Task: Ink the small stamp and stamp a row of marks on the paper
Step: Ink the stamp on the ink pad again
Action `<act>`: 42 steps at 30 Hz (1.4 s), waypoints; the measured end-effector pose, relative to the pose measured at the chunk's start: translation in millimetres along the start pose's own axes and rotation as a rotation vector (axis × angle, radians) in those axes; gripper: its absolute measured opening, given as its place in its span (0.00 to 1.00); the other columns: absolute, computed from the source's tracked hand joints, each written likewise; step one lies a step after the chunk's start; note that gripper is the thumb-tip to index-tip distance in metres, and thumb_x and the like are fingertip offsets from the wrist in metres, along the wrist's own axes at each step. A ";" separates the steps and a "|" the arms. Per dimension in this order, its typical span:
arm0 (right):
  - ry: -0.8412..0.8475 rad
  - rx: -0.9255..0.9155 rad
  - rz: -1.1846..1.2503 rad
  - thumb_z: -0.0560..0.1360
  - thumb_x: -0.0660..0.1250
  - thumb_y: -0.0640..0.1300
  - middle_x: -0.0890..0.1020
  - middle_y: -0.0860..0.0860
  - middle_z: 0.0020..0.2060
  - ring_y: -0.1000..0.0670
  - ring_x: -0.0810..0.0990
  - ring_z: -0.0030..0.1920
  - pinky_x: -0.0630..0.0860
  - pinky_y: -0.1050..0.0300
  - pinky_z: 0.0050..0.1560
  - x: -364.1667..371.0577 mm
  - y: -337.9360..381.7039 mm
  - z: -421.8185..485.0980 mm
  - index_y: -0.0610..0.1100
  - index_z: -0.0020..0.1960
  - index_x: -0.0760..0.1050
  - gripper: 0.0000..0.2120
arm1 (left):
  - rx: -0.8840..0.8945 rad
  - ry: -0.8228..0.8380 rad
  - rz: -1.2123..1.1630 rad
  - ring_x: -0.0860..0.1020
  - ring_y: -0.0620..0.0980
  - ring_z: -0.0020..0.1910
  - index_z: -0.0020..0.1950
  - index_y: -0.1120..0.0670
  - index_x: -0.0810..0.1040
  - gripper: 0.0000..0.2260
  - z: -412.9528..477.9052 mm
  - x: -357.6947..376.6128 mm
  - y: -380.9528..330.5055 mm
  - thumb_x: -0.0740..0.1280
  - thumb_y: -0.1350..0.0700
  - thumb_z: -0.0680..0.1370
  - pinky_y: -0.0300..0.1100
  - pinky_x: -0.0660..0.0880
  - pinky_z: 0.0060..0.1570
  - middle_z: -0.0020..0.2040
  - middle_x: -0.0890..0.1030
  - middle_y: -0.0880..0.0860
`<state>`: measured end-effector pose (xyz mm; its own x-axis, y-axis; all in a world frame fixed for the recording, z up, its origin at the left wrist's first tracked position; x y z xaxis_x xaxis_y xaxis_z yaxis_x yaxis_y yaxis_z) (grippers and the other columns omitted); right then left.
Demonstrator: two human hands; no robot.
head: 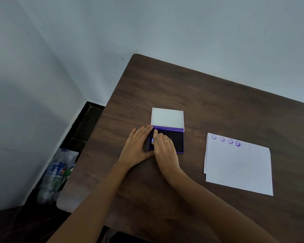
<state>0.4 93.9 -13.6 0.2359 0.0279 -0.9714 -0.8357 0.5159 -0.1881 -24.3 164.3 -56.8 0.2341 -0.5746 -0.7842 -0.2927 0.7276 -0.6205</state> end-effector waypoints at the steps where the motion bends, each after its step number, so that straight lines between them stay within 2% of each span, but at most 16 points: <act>1: 0.002 0.010 0.013 0.59 0.77 0.46 0.84 0.49 0.44 0.54 0.82 0.44 0.79 0.63 0.46 -0.3 -0.8 -0.2 0.41 0.58 0.76 0.29 | -0.002 0.000 -0.001 0.57 0.48 0.73 0.72 0.52 0.56 0.36 -0.6 0.4 -0.2 0.69 0.45 0.70 0.42 0.44 0.71 0.74 0.62 0.52; 6: 0.016 0.074 0.130 0.54 0.80 0.45 0.84 0.51 0.41 0.56 0.81 0.38 0.78 0.64 0.39 -4.5 -4.1 4.2 0.41 0.54 0.78 0.30 | -0.007 -0.012 -0.016 0.58 0.49 0.73 0.72 0.53 0.56 0.37 -1.1 -1.3 -1.0 0.70 0.46 0.70 0.43 0.46 0.71 0.73 0.63 0.53; 8: 0.046 0.126 0.199 0.55 0.80 0.43 0.85 0.49 0.42 0.54 0.82 0.39 0.79 0.62 0.39 -5.3 -7.2 4.6 0.40 0.54 0.77 0.29 | -0.011 -0.007 -0.023 0.58 0.49 0.73 0.72 0.53 0.56 0.37 -1.1 -0.9 -1.5 0.70 0.46 0.70 0.43 0.46 0.71 0.73 0.63 0.53; 10: 0.091 0.159 0.331 0.62 0.76 0.38 0.83 0.43 0.48 0.48 0.81 0.44 0.80 0.57 0.44 -1.3 -9.9 5.7 0.37 0.58 0.74 0.26 | -0.012 -0.007 -0.021 0.58 0.49 0.73 0.73 0.53 0.55 0.37 -1.1 -0.2 -1.8 0.70 0.46 0.69 0.43 0.46 0.71 0.73 0.62 0.53; 12: 0.129 0.162 0.498 0.71 0.67 0.36 0.78 0.40 0.56 0.44 0.77 0.54 0.76 0.52 0.54 6.0 -10.8 7.8 0.36 0.64 0.68 0.22 | -0.013 -0.013 -0.020 0.58 0.49 0.73 0.73 0.53 0.55 0.37 -1.1 -0.5 -0.9 0.70 0.46 0.69 0.44 0.47 0.71 0.73 0.63 0.53; 13: 0.141 0.172 0.572 0.74 0.62 0.37 0.75 0.40 0.59 0.43 0.73 0.57 0.72 0.52 0.59 9.4 -12.9 7.6 0.37 0.65 0.66 0.20 | -0.013 -0.018 -0.024 0.59 0.49 0.72 0.72 0.53 0.56 0.37 -1.2 -0.9 0.0 0.70 0.46 0.69 0.44 0.47 0.71 0.73 0.63 0.53; 15: 0.104 0.227 0.722 0.75 0.60 0.37 0.73 0.41 0.60 0.44 0.71 0.58 0.69 0.56 0.60 9.7 -21.2 6.2 0.38 0.65 0.67 0.18 | -0.008 -0.028 -0.028 0.59 0.49 0.72 0.72 0.53 0.56 0.37 -1.9 -1.6 0.4 0.70 0.45 0.69 0.44 0.48 0.71 0.73 0.63 0.53; 20: -0.019 0.601 1.172 0.74 0.62 0.35 0.77 0.40 0.55 0.48 0.74 0.53 0.66 0.70 0.52 13.9 -58.1 -6.7 0.36 0.58 0.74 0.13 | -0.005 -0.035 -0.024 0.59 0.50 0.73 0.73 0.52 0.56 0.39 -1.1 -0.6 3.5 0.71 0.43 0.68 0.45 0.48 0.72 0.73 0.63 0.53; 22: -0.034 0.758 1.309 0.75 0.62 0.37 0.77 0.42 0.55 0.51 0.74 0.51 0.68 0.68 0.51 22.1 -72.1 -13.8 0.38 0.58 0.74 0.12 | -0.004 -0.041 -0.021 0.59 0.49 0.72 0.73 0.51 0.55 0.39 -0.3 -1.2 4.3 0.71 0.43 0.68 0.45 0.48 0.72 0.73 0.63 0.52; 24: 0.027 0.906 1.573 0.76 0.61 0.39 0.77 0.44 0.54 0.52 0.75 0.50 0.73 0.63 0.51 35.9 -75.6 -21.1 0.39 0.60 0.73 0.13 | 0.001 -0.042 -0.022 0.59 0.49 0.72 0.73 0.50 0.55 0.39 -0.7 -0.9 4.5 0.71 0.43 0.68 0.45 0.48 0.71 0.73 0.63 0.52; 27: 0.094 1.135 2.243 0.77 0.57 0.37 0.77 0.45 0.49 0.51 0.77 0.47 0.76 0.60 0.47 46.4 -62.4 -28.4 0.36 0.54 0.74 0.10 | 0.001 -0.033 -0.024 0.59 0.49 0.73 0.73 0.50 0.55 0.40 -1.5 0.4 4.1 0.71 0.43 0.68 0.45 0.48 0.71 0.73 0.63 0.52; 29: 0.100 1.225 2.502 0.77 0.56 0.35 0.77 0.44 0.45 0.51 0.76 0.45 0.75 0.58 0.46 45.0 -56.3 -32.3 0.38 0.48 0.74 0.08 | 0.001 -0.033 -0.020 0.59 0.49 0.73 0.73 0.51 0.55 0.40 -1.5 0.3 4.6 0.71 0.43 0.68 0.45 0.48 0.71 0.73 0.63 0.52; 30: 0.114 1.229 2.578 0.77 0.56 0.34 0.77 0.44 0.44 0.51 0.76 0.45 0.75 0.58 0.45 42.0 -53.6 -33.1 0.38 0.48 0.74 0.08 | 0.001 -0.035 -0.019 0.59 0.50 0.72 0.73 0.51 0.55 0.40 -1.5 0.0 4.7 0.71 0.43 0.68 0.45 0.47 0.71 0.73 0.64 0.52; 35: 0.181 1.143 2.761 0.76 0.56 0.35 0.80 0.43 0.43 0.51 0.75 0.43 0.80 0.63 0.38 22.7 -46.1 -30.3 0.33 0.58 0.71 0.13 | 0.008 -0.053 -0.017 0.60 0.51 0.72 0.72 0.53 0.57 0.40 -1.9 -1.8 3.2 0.73 0.44 0.67 0.45 0.49 0.71 0.72 0.65 0.54; 39: 0.166 1.091 2.785 0.76 0.55 0.35 0.81 0.44 0.40 0.52 0.75 0.42 0.79 0.64 0.38 16.8 -47.7 -26.3 0.31 0.60 0.70 0.14 | 0.015 -0.063 -0.010 0.61 0.52 0.71 0.72 0.53 0.58 0.40 -1.8 -3.5 1.9 0.73 0.45 0.66 0.48 0.50 0.71 0.71 0.66 0.55; 42: 0.142 1.100 2.758 0.77 0.55 0.35 0.78 0.44 0.41 0.52 0.74 0.41 0.79 0.64 0.36 20.6 -52.0 -27.7 0.33 0.56 0.73 0.12 | 0.015 -0.060 -0.004 0.61 0.53 0.71 0.72 0.53 0.58 0.40 -1.4 -3.7 1.5 0.73 0.44 0.67 0.47 0.51 0.71 0.71 0.66 0.55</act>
<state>35.0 44.0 -27.9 0.0060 0.6556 0.7551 0.8661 -0.3808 0.3238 -27.0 167.0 -54.9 0.2909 -0.5542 -0.7799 -0.2782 0.7310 -0.6231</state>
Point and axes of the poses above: each hand's wrist, its own z-axis towards the middle knuckle, its own x-axis out of the palm, y = z × x, the point moved 9 cm from there along z, towards the middle knuckle
